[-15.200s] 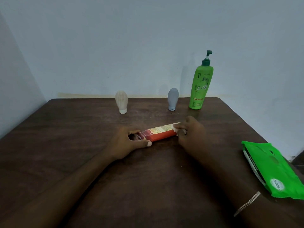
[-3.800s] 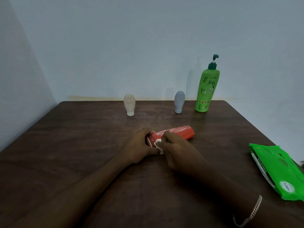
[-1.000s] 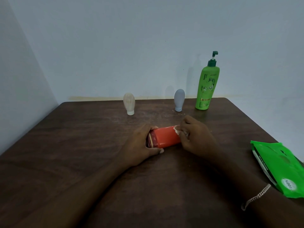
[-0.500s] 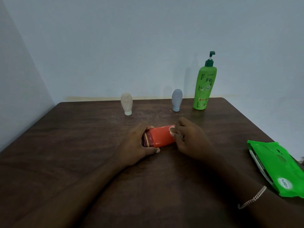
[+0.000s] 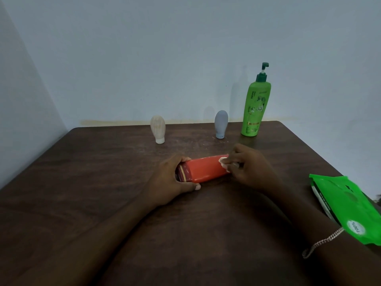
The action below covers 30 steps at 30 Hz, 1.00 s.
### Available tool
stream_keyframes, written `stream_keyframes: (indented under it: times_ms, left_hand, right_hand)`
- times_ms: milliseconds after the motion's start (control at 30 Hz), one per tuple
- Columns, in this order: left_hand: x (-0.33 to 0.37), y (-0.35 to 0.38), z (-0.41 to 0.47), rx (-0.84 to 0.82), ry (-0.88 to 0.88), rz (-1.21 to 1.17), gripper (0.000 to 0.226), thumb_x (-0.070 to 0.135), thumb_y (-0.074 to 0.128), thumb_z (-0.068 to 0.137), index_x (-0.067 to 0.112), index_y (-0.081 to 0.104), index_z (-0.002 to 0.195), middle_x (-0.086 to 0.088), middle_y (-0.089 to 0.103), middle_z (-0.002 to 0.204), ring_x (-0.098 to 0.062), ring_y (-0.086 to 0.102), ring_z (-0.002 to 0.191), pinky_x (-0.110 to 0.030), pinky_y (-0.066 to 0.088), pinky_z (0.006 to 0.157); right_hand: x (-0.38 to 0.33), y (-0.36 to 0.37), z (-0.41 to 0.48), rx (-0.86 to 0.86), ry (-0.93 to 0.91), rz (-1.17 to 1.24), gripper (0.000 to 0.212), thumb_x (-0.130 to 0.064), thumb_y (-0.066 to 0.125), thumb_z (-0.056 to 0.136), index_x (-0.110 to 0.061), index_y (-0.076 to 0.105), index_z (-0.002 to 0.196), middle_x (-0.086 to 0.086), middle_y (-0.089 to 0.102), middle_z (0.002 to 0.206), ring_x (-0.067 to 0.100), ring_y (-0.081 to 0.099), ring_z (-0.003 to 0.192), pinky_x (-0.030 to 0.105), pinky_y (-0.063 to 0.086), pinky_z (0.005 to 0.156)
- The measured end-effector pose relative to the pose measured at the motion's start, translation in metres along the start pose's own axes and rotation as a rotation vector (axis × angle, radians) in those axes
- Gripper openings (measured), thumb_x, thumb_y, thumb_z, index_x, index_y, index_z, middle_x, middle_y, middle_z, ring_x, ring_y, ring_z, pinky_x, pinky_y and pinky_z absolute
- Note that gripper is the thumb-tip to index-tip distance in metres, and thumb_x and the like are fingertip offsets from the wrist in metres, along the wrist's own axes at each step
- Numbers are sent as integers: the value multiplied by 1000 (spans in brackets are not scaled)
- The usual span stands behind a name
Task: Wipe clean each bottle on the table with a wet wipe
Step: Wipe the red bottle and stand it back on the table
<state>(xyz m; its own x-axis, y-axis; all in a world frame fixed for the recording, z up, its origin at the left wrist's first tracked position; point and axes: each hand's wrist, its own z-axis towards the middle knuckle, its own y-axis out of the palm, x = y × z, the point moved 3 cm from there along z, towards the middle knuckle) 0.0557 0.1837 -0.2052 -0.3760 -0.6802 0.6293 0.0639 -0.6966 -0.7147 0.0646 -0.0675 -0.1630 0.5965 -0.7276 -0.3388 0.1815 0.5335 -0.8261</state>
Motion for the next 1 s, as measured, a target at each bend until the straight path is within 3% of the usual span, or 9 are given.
stream_keyframes:
  times_ms: [67, 200, 400, 567, 733, 900, 1000]
  left_hand:
    - [1, 0, 0, 4, -5, -7, 85, 65, 85, 60, 36, 50, 131, 17, 54, 127, -3, 55, 108, -29, 55, 84]
    - [1, 1, 0, 1, -3, 4, 86, 67, 85, 59, 36, 50, 131, 17, 54, 127, -2, 54, 108, -29, 56, 84]
    - [1, 0, 1, 1, -14, 7, 86, 69, 84, 59, 37, 50, 131, 20, 54, 125, -1, 55, 107, -26, 54, 82]
    - [5, 1, 0, 0, 33, 23, 82, 61, 86, 63, 36, 48, 131, 17, 53, 128, -1, 54, 109, -24, 52, 84]
    - [12, 1, -6, 28, 130, 92, 81, 53, 87, 68, 37, 44, 135, 16, 50, 129, -2, 51, 111, -23, 48, 89]
    - [21, 2, -7, 30, 187, 158, 82, 46, 86, 73, 31, 42, 141, 12, 45, 134, 0, 44, 115, -11, 35, 91]
    - [25, 3, -7, 22, 203, 168, 80, 41, 86, 76, 27, 43, 142, 11, 45, 134, -1, 45, 113, -9, 34, 87]
  right_hand:
    - [17, -9, 1, 60, 86, -3, 16, -17, 73, 85, -19, 78, 99, 1, 58, 82, 14, 58, 70, 29, 46, 61]
    - [31, -10, 4, 128, 217, -12, 19, -13, 70, 86, -19, 77, 102, 1, 55, 82, 3, 50, 69, 10, 31, 59]
    - [21, -8, 2, 29, 135, 46, 18, -20, 73, 85, -22, 77, 102, -4, 58, 85, 6, 57, 73, 22, 42, 61]
    - [34, -8, 7, 119, 303, 8, 18, -22, 69, 88, -20, 77, 105, 3, 59, 89, 15, 56, 80, 15, 33, 61]
    - [10, -4, 7, 77, 175, -16, 18, -20, 67, 90, -19, 76, 105, -10, 48, 80, 3, 50, 71, 13, 28, 59]
    - [28, -11, 11, 129, 392, -13, 14, -22, 65, 89, -28, 75, 83, 5, 65, 92, 19, 63, 87, 26, 42, 73]
    - [4, -6, 12, 95, 257, -19, 18, -13, 62, 90, -16, 76, 99, 2, 53, 89, 13, 55, 81, 23, 36, 67]
